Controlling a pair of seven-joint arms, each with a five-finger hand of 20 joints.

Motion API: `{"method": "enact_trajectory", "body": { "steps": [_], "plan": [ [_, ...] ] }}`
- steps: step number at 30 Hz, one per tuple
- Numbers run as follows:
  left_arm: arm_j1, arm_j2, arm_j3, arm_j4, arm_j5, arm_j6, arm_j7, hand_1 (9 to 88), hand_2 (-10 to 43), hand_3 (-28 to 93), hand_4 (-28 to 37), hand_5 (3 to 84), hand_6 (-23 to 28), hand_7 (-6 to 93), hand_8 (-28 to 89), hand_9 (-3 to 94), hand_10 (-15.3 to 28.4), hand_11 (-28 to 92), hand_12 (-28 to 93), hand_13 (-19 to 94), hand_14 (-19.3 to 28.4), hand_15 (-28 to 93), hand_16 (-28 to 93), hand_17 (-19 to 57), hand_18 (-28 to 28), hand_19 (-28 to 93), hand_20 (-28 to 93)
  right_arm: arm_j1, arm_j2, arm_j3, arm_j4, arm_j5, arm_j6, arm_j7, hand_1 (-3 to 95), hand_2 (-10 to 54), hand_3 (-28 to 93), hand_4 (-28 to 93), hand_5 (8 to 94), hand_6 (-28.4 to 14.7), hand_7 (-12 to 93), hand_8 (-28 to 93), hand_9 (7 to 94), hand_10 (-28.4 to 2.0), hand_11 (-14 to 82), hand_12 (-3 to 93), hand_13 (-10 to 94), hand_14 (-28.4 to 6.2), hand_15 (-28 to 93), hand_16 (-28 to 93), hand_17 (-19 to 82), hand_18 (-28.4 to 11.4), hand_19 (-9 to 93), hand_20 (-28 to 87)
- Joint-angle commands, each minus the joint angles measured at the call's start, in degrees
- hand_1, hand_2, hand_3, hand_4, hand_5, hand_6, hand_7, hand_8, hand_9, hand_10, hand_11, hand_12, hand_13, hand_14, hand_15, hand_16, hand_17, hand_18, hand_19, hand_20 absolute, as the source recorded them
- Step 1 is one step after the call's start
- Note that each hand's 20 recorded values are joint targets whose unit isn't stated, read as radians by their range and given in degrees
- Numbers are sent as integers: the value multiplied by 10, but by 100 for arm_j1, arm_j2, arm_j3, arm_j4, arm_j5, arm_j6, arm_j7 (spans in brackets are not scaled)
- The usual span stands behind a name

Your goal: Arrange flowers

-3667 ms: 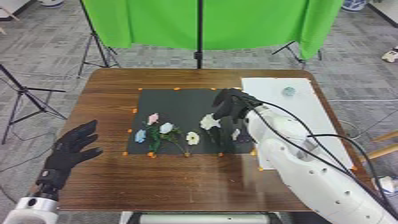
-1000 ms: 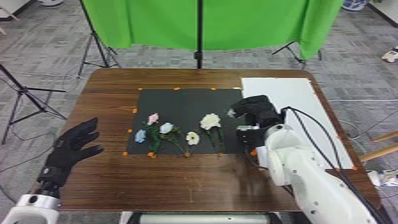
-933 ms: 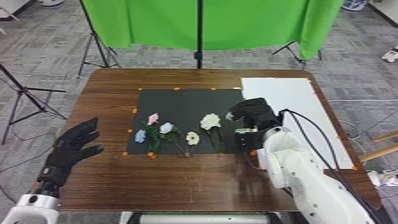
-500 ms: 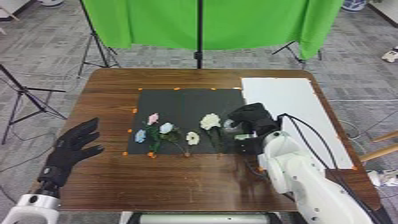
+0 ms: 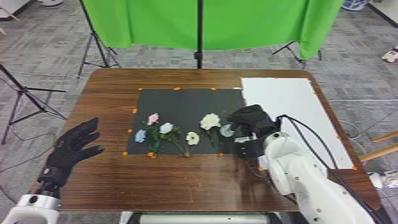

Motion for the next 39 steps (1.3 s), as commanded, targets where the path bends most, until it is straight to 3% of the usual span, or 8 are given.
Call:
{"method": "enact_trajectory", "body": {
  "steps": [1, 5, 10, 13, 18, 26, 30, 39],
  "plan": [
    [57, -45, -23, 8, -14, -39, -9, 485, -95, 637, -53, 318, 18, 169, -88, 273, 82, 157, 139, 289, 125, 158, 19, 87, 95, 48, 205, -283, 221, 712, -346, 519, -363, -894, 520, -95, 570, -140, 719, -11, 210, 69, 812, -110, 208, 351, 859, -40, 635, 366, 583, -160, 932, 595],
    [-11, 19, -66, -19, -7, -55, 37, 484, -95, 639, -54, 319, 19, 171, -88, 274, 82, 158, 139, 289, 126, 159, 19, 88, 95, 48, 205, -610, 380, 1501, -573, 1478, -689, -1942, 354, -52, 663, -142, 680, -9, 203, -69, 754, -143, 249, 254, 779, -79, 587, 342, 477, -172, 899, 483],
    [-161, 93, -69, -62, -71, -77, 130, 484, -95, 639, -54, 324, 21, 171, -88, 278, 84, 160, 138, 292, 126, 161, 18, 92, 93, 52, 208, -1213, 365, 2378, -573, 2345, -1424, -3136, 207, -7, 698, -139, 620, -28, 165, -86, 635, -177, 149, 216, 556, -172, 351, 270, 244, -199, 571, 456],
    [-321, 98, -19, -63, -57, -134, 160, 482, -95, 638, -55, 341, 24, 170, -88, 298, 88, 166, 137, 299, 128, 167, 18, 94, 94, 55, 209, -1467, 231, 2362, -524, 2595, -1203, -3673, 163, 1, 720, -142, 543, -26, 132, -77, 547, -171, 84, 200, 466, -169, 158, 290, 191, -179, 351, 378],
    [-729, 64, 187, 14, -67, -279, 260, 465, -95, 645, -55, 376, 28, 164, -84, 341, 102, 175, 133, 312, 134, 172, 14, 97, 95, 57, 210, -1810, -263, 2312, -469, 2633, -1463, -4254, 107, 5, 754, -152, 420, -14, 87, -73, 418, -158, 42, 168, 317, -156, 67, 247, 154, -165, 157, 295],
    [-1399, -26, 562, 122, 78, -497, 344, 438, -95, 653, -64, 399, 34, 155, -82, 369, 107, 180, 129, 320, 141, 172, 12, 98, 96, 54, 209, -2534, -1131, 2409, -692, 2523, -1384, -4584, 51, 15, 766, -172, 324, -1, 71, -80, 351, -145, 24, 137, 225, -136, 18, 196, 92, -146, 96, 249],
    [-1486, -109, 605, 107, 67, -517, 401, 426, -92, 658, -68, 405, 36, 150, -79, 378, 110, 182, 127, 325, 143, 172, 11, 98, 96, 51, 207, -2801, -1323, 2638, -720, 2437, -1409, -4558, 41, 18, 771, -177, 322, 0, 72, -79, 351, -144, 26, 132, 224, -136, 18, 190, 89, -146, 101, 242],
    [-1467, -78, 529, 87, 34, -591, 411, 418, -93, 662, -75, 413, 38, 143, -74, 389, 114, 183, 128, 331, 146, 172, 11, 97, 97, 48, 206, -2938, -1415, 2951, -745, 2356, -1441, -4736, 46, 17, 778, -171, 378, -8, 86, -79, 382, -150, 38, 136, 251, -142, 39, 189, 105, -157, 114, 241]
  ]
}}
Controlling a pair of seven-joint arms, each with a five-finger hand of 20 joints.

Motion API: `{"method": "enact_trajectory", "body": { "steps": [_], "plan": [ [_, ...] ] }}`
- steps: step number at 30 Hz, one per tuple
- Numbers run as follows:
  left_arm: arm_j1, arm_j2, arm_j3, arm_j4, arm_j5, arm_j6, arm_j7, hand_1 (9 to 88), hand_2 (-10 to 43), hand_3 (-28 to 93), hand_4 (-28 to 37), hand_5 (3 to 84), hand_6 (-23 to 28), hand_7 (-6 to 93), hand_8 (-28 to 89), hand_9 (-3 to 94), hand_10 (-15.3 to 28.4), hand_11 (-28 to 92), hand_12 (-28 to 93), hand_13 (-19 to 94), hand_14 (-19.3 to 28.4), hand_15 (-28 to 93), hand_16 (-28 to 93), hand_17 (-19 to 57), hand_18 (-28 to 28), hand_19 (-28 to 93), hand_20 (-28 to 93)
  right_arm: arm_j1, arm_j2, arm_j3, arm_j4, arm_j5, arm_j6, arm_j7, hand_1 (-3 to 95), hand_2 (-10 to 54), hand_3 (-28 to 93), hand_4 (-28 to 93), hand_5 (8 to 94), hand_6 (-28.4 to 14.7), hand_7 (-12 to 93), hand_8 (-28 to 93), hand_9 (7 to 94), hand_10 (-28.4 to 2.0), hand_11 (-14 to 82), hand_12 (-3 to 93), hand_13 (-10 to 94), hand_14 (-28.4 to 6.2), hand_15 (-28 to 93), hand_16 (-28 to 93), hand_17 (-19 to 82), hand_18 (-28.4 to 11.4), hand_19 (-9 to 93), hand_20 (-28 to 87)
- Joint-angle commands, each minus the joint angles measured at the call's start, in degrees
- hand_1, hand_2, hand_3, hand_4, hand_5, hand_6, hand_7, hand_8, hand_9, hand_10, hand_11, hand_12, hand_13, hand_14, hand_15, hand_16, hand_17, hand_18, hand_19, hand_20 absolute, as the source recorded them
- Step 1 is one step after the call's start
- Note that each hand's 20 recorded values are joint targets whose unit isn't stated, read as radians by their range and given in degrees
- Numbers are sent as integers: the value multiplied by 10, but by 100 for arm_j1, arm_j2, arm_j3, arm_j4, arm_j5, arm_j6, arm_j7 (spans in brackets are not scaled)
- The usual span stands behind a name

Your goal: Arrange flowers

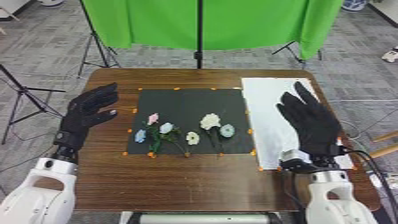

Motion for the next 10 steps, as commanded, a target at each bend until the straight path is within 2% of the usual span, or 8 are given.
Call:
{"method": "enact_trajectory", "body": {
  "steps": [1, 4, 6, 10],
  "plan": [
    [64, -17, -37, -5, -3, -145, -12, 418, -93, 662, -76, 413, 38, 143, -73, 389, 115, 183, 128, 331, 146, 172, 11, 97, 97, 48, 206, -131, -44, 201, -50, -80, 18, -208, 47, 18, 777, -171, 382, -9, 86, -79, 384, -150, 39, 137, 254, -143, 42, 189, 107, -158, 114, 241],
    [84, -12, -66, -10, -15, -242, -33, 417, -93, 662, -77, 414, 38, 143, -72, 390, 114, 183, 129, 332, 147, 173, 11, 96, 98, 48, 206, -165, -33, 212, -47, -88, -67, -221, 48, 18, 777, -170, 389, -11, 86, -77, 389, -151, 40, 139, 258, -145, 46, 188, 112, -159, 113, 241],
    [54, -4, -49, -4, -1, -252, -58, 416, -93, 662, -78, 414, 37, 143, -72, 390, 114, 183, 129, 332, 147, 174, 11, 94, 99, 47, 205, -159, -42, 215, -48, -124, -65, -228, 47, 18, 779, -168, 392, -12, 85, -77, 390, -152, 40, 139, 260, -146, 48, 186, 113, -160, 112, 242],
    [75, 14, -101, -8, -66, -365, -104, 414, -92, 660, -79, 414, 37, 143, -72, 392, 115, 183, 130, 333, 148, 175, 10, 91, 102, 48, 203, -126, -9, 206, -47, -105, -142, -219, 47, 17, 781, -168, 405, -15, 88, -76, 392, -153, 41, 140, 262, -148, 52, 187, 114, -160, 113, 244]
  ]
}}
